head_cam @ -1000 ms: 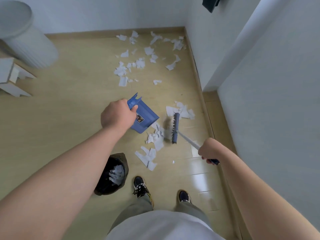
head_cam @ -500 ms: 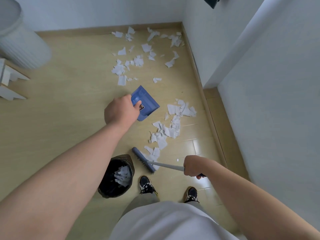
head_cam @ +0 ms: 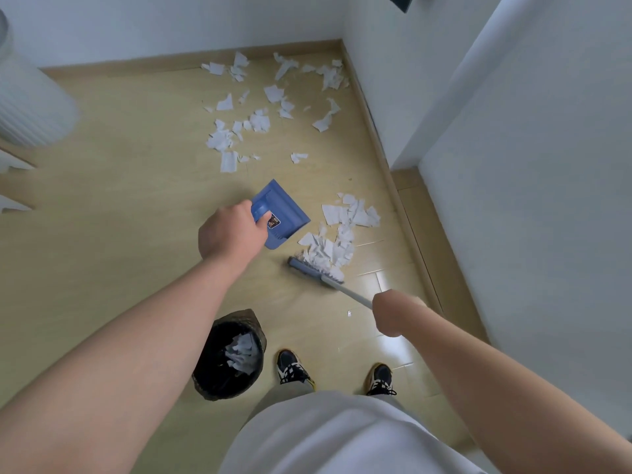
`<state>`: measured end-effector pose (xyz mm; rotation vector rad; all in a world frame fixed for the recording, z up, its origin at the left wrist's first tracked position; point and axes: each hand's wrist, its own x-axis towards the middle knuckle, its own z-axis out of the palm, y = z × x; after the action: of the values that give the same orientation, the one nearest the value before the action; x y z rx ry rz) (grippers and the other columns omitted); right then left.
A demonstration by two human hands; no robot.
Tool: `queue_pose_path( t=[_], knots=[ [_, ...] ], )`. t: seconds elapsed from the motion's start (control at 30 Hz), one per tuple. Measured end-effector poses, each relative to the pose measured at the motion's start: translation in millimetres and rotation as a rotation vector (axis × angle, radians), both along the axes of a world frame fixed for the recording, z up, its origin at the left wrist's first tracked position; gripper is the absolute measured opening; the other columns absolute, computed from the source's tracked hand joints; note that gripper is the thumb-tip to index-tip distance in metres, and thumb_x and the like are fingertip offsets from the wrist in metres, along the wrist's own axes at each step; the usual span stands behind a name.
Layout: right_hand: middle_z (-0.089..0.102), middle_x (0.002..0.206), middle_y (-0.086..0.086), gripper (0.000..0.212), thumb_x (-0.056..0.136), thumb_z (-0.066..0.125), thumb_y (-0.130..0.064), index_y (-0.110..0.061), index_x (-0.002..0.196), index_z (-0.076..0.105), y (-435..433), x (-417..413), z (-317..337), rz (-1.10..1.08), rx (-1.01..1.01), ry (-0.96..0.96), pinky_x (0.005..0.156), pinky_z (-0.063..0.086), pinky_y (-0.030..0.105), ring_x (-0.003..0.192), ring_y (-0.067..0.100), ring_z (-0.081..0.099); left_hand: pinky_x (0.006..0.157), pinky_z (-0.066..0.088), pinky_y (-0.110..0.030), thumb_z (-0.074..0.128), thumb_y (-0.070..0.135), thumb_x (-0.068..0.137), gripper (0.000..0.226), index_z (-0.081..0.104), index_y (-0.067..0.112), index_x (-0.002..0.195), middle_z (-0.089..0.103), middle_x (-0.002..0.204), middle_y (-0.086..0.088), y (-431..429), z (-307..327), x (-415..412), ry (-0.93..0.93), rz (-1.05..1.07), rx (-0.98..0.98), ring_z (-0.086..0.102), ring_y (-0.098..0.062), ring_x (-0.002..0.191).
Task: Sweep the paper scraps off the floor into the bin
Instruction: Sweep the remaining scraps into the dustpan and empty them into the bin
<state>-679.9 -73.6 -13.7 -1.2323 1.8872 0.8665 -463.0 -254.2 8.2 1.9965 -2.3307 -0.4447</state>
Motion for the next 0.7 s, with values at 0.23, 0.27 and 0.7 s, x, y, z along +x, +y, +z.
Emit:
queue_pose_path(
  t=[0.23,0.27,0.7],
  knots=[
    [0.051,0.073,0.006,0.036,0.092,0.039,-0.002,-0.004,0.127,0.049,30,-28,25,-0.374,0.082,0.026,0.044,0.042,0.026,0.045,0.016,0.05,0.053,0.038,-0.028,0.049,0.047,0.098,0.037,0.056,0.014,0.083,0.049,0.064,0.0,-10,-3,-12,-0.021,-0.055,0.04,0.054,-0.029,0.064],
    [0.05,0.069,0.008,0.036,0.093,0.037,-0.001,-0.003,0.127,0.048,35,-30,24,-0.423,0.101,0.015,0.041,0.039,0.026,0.043,0.017,0.048,0.054,0.038,-0.028,0.049,0.047,0.098,0.037,0.056,0.014,0.083,0.047,0.063,0.001,-11,-3,-14,-0.018,-0.066,0.042,0.054,-0.029,0.064],
    [0.04,0.05,0.002,0.019,0.088,0.048,-0.006,-0.011,0.07,0.041,60,35,-72,-1.622,0.168,-0.345,0.029,0.034,0.011,0.024,0.014,0.038,0.057,0.041,-0.029,0.054,0.048,0.095,0.032,0.058,0.017,0.086,0.056,0.075,-0.004,-5,-2,-22,-0.041,-0.154,0.071,0.055,-0.031,0.068]
  ],
)
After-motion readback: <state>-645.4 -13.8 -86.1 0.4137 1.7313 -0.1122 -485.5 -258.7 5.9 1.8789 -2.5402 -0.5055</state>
